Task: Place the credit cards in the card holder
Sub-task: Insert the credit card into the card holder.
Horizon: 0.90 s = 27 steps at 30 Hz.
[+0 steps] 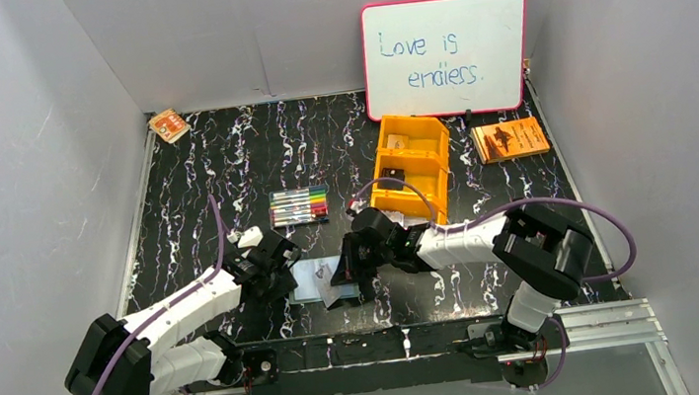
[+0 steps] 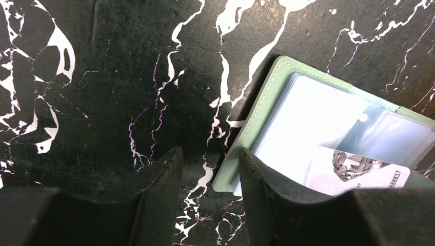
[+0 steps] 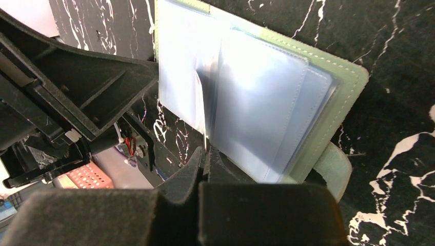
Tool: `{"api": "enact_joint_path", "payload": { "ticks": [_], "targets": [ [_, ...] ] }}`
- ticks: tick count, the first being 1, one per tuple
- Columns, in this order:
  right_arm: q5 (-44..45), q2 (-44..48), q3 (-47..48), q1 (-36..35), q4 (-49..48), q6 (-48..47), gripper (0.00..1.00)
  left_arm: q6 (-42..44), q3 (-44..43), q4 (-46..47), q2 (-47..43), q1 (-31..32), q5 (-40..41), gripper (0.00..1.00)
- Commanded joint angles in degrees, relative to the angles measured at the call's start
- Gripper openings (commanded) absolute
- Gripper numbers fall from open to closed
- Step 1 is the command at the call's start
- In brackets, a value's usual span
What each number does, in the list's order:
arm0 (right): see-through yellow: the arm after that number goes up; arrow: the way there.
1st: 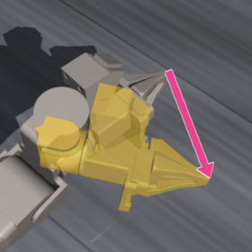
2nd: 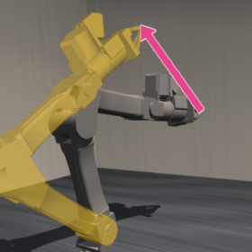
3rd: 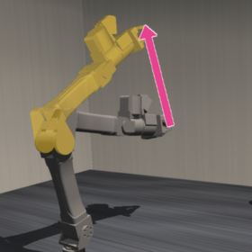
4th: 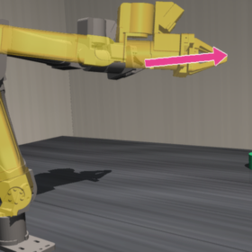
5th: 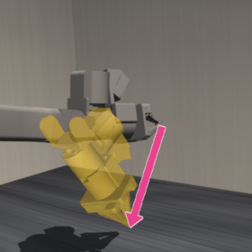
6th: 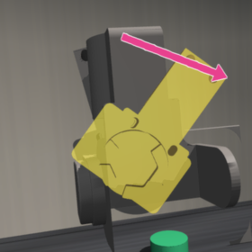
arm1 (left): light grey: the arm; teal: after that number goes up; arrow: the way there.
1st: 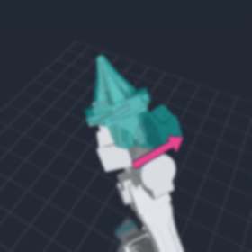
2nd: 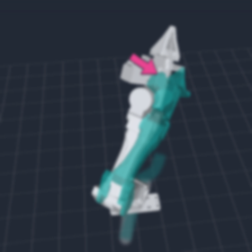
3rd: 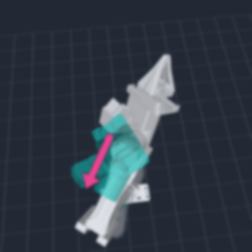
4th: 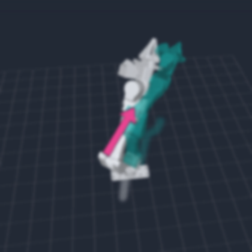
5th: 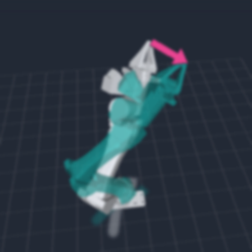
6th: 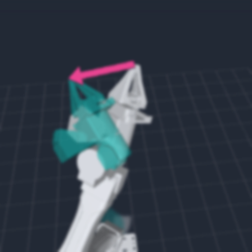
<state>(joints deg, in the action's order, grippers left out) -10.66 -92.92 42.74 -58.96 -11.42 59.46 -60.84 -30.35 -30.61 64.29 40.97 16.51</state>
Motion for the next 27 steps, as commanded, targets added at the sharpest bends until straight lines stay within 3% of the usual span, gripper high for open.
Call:
{"api": "enact_joint_path", "payload": {
  "ticks": [1,27],
  "targets": [
    [2.20,-0.75,-0.54,0.58,-2.78,0.00,0.00,-0.25,1.84,0.61,0.97,-0.28,-2.05,0.41],
    [7.77,-3.95,-1.13,0.60,-5.92,5.98,0.00,-0.69,3.46,2.25,0.49,-0.34,-5.66,0.34]
  ]
}}
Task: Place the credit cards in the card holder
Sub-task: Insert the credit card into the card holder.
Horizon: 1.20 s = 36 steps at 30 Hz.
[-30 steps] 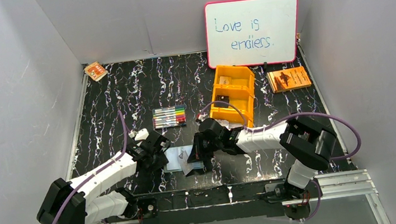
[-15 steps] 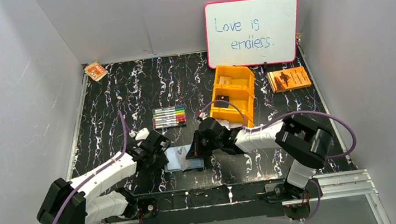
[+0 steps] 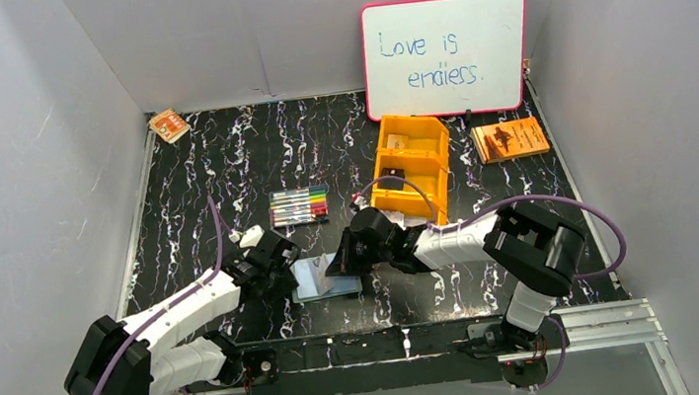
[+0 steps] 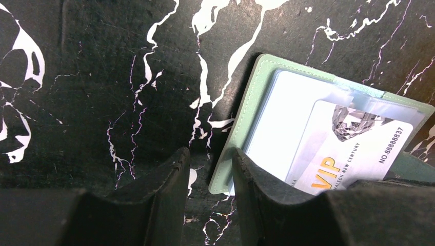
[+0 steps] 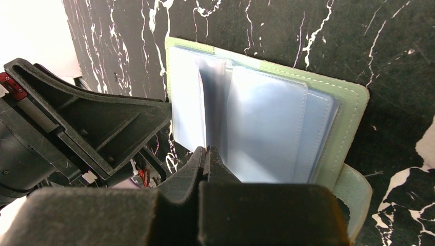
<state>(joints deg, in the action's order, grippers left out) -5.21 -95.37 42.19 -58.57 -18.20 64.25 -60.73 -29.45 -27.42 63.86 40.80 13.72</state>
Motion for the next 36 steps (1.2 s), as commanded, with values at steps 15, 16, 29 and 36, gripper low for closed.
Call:
{"api": "enact_joint_path", "payload": {
  "ticks": [15,16,29,36],
  "targets": [
    [2.69,-4.65,0.58,0.05,1.05,1.93,0.00,-0.99,3.79,0.21,0.85,-0.11,-4.40,0.31],
    [2.62,-4.77,0.65,-0.08,1.06,1.93,0.00,-1.04,3.83,0.19,0.83,-0.10,-4.40,0.31],
    [0.65,-5.88,1.96,-1.02,3.30,-0.60,0.09,-0.89,4.05,0.61,0.84,-0.12,-4.22,0.30],
    [1.16,-5.29,2.66,-1.10,6.85,-2.40,0.21,-0.88,4.05,0.53,0.57,-0.15,-4.14,0.30]
  ]
}}
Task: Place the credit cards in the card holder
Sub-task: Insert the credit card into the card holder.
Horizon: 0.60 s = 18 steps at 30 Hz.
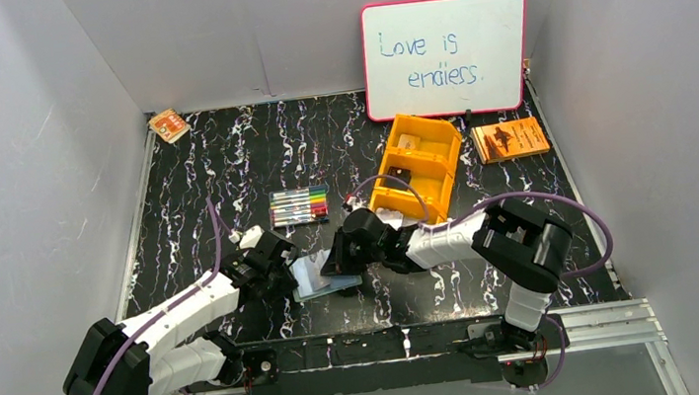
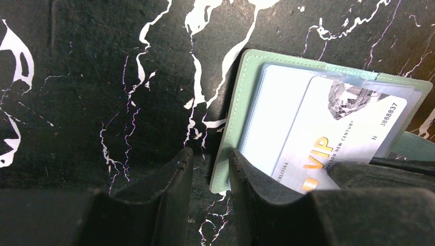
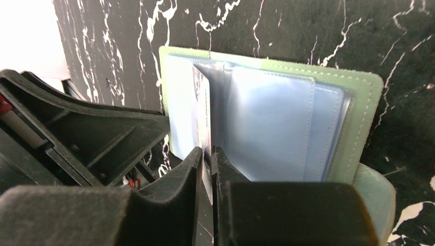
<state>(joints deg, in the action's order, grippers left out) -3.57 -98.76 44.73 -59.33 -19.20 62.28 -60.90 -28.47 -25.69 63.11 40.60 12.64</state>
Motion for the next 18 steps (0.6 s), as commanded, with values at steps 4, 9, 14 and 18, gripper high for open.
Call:
{"api": "enact_joint_path", "payload": {
  "ticks": [4,9,14,18],
  "targets": [
    [-0.38,-1.49,0.68,-0.34,9.67,-1.79,0.29,-0.73,3.07,-1.20,1.31,0.03,-2.81,0.30],
    [0.20,-0.83,1.70,-0.35,12.23,-3.54,0.39,-0.63,2.73,-1.25,1.57,0.07,-2.71,0.30],
    [0.76,-0.48,3.39,-0.70,14.12,-5.95,0.44,-0.51,2.28,-1.23,1.88,0.07,-2.71,0.29],
    [1.20,-1.53,7.15,-1.96,16.65,-9.89,0.46,-0.19,1.76,-1.20,2.18,0.06,-2.49,0.29]
  ]
}}
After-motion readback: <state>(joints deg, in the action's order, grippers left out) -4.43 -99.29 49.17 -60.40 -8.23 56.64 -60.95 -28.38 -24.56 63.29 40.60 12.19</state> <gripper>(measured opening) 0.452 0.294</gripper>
